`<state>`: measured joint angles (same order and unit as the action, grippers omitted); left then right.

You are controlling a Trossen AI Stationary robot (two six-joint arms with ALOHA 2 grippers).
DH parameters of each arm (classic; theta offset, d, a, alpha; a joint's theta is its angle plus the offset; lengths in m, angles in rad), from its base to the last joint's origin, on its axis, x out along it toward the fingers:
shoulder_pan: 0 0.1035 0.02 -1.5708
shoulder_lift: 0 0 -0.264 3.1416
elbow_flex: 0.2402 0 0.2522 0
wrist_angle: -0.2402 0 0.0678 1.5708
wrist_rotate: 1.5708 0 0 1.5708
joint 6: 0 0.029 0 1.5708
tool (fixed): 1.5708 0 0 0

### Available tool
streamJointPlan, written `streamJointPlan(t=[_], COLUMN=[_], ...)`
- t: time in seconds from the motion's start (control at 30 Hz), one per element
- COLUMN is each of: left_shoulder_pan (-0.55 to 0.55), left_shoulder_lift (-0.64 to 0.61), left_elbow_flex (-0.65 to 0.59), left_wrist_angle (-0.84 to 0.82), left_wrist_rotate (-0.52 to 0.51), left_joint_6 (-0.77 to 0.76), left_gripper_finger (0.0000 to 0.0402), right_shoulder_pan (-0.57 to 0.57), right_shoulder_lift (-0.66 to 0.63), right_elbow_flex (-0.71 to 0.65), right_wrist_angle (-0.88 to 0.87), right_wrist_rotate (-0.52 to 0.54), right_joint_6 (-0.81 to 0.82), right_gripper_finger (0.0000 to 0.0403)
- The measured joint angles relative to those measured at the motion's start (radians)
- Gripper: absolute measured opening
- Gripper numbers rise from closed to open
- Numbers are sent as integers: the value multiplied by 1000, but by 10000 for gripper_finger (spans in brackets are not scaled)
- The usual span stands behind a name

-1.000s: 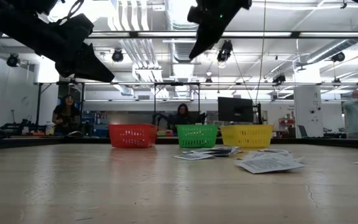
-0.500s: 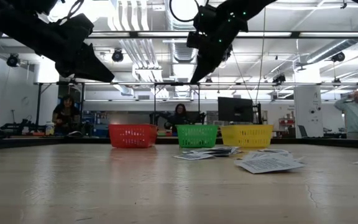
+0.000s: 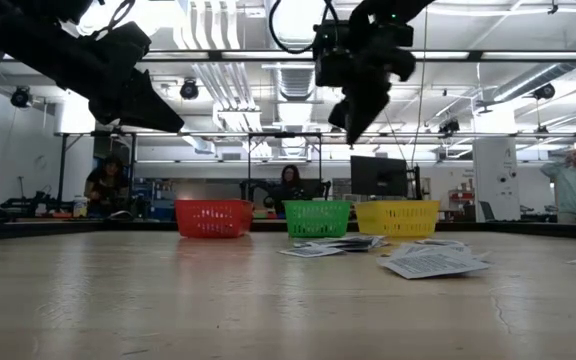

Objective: Pick & Place First Aid Supplies
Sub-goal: Put the alcohol pad into the green basket

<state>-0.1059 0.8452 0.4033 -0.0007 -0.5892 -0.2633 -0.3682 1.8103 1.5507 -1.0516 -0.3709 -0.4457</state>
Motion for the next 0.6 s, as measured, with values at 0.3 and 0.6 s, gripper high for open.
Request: streamJointPlan(t=[0.3, 0.6], left_shoulder_pan=[0, 0], left_shoulder_lift=[0, 0], left_elbow_flex=[0, 0], left_wrist_angle=[0, 0], left_wrist_rotate=[0, 0], left_joint_6=[1, 2], left_gripper_finger=[133, 133], right_shoulder_pan=[139, 215], right_shoulder_lift=[0, 0], right_elbow_flex=[-82, -135], right_wrist_angle=[-16, 158], right_wrist_rotate=[-1, 0], right_joint_6=[-61, -63], right_gripper_finger=[8, 8])
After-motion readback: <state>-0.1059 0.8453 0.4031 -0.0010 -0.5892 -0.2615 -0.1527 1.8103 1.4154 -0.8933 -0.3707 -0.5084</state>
